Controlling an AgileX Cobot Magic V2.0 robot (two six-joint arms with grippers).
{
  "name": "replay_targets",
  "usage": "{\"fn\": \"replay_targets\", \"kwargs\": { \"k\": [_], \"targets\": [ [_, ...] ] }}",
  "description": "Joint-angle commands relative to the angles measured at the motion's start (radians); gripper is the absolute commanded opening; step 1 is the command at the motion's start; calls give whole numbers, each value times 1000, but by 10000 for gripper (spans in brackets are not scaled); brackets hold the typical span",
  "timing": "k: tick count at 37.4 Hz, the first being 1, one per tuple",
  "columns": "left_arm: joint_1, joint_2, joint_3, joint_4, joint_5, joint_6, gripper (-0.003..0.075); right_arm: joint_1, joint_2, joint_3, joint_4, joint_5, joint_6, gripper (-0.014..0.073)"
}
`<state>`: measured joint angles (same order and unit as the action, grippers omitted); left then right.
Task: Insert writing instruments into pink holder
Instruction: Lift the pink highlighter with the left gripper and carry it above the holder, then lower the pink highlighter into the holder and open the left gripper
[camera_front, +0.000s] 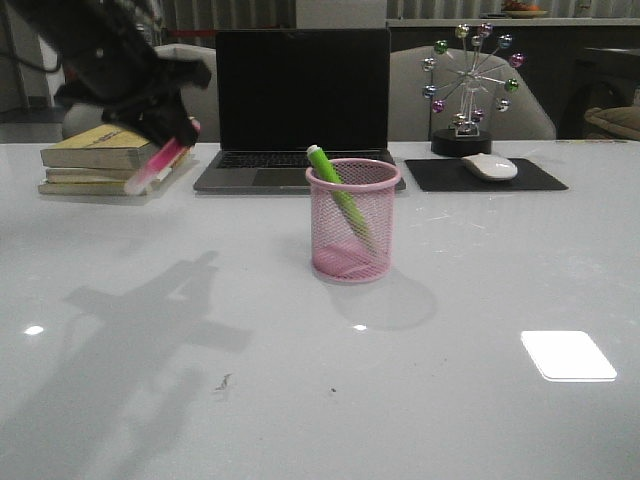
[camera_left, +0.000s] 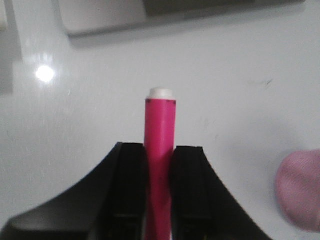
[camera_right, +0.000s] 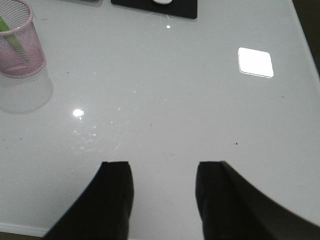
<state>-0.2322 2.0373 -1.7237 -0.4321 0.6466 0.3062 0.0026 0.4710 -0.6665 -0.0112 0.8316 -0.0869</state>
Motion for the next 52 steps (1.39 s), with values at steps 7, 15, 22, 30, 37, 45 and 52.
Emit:
{"fn": "replay_targets", "kwargs": {
  "k": [7, 15, 22, 30, 37, 45, 52],
  "targets": [
    [-57, -213, -55, -225, -225, 223, 92, -6, 5, -28, -13, -72, -2, 416],
    [-148, -245, -25, -419, -365, 417, 92, -6, 5, -28, -13, -70, -2, 416],
    [-279, -271, 110, -432, -685, 432, 92, -6, 5, -28, -13, -68, -2, 416],
    [-429, -276, 268, -418, -960, 432, 92, -6, 5, -28, -13, -68, -2, 416],
    [-522, -249, 381, -380, -1131, 379, 94, -6, 5, -28, -13, -67, -2, 416],
    [-523, -179, 390, 2, -1216, -26, 102, -6, 5, -28, -13, -46, -2, 416],
    [-523, -131, 390, 174, -1252, -206, 102, -6, 5, -28, -13, -15, -2, 416]
  ]
}}
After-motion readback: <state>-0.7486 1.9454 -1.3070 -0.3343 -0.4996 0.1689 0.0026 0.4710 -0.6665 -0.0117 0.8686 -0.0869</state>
